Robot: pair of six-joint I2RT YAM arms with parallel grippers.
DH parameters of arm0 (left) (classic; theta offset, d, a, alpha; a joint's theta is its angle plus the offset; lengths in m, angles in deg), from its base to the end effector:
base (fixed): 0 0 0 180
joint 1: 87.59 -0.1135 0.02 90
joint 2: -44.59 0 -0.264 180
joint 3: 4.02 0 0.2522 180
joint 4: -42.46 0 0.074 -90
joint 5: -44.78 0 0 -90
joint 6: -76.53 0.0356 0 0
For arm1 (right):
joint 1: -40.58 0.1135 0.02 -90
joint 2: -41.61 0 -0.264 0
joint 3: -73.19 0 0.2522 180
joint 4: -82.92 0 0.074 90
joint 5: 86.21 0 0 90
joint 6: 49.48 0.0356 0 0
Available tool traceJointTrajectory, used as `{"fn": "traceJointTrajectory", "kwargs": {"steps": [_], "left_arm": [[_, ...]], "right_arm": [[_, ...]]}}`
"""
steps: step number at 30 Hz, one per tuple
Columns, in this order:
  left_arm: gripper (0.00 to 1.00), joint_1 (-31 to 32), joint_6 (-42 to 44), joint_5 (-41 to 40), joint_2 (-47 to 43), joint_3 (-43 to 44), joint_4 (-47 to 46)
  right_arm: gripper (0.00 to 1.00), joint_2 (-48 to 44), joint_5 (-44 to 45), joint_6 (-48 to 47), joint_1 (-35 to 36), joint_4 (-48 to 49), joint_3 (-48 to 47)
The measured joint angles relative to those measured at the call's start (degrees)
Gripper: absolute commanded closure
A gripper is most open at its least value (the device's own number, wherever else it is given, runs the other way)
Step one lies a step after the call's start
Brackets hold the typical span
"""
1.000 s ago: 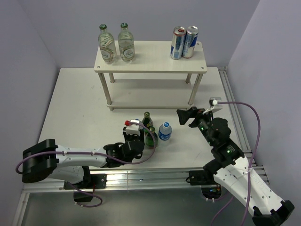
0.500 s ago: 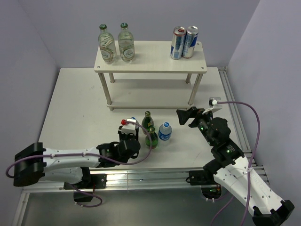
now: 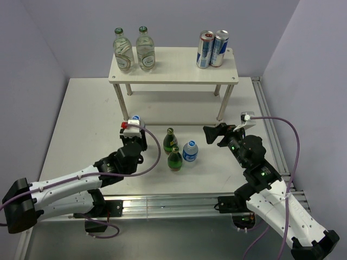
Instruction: Place and organize the beverage onto the shelf
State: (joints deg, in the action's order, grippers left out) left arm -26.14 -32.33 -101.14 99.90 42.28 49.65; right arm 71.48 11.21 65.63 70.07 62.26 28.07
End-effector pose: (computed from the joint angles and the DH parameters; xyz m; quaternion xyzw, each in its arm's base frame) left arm 0.1258 -0.1695 0.2649 -0.0058 0.7604 -0.0554 0.6471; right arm 0.1269 0.0665 0.3010 0.0153 0.7393 0.2655 0.6187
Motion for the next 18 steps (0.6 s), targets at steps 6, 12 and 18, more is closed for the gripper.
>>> {"fn": "traceJointTrajectory", "kwargs": {"steps": [6, 12, 18], "left_arm": [[1.00, -9.64, 5.01, 6.69, 4.07, 2.05, -6.51], [1.00, -16.76, 8.04, 12.26, 11.02, 7.06, -11.43], [1.00, -21.53, 9.14, 16.81, 17.75, 10.36, -16.13]], "right_arm": [[0.00, 0.00, 0.00, 0.13, 0.00, 0.00, 0.00], [0.00, 0.22, 0.00, 0.15, 0.00, 0.02, 0.00], [0.00, 0.46, -0.04, 0.15, 0.00, 0.02, 0.00]]}}
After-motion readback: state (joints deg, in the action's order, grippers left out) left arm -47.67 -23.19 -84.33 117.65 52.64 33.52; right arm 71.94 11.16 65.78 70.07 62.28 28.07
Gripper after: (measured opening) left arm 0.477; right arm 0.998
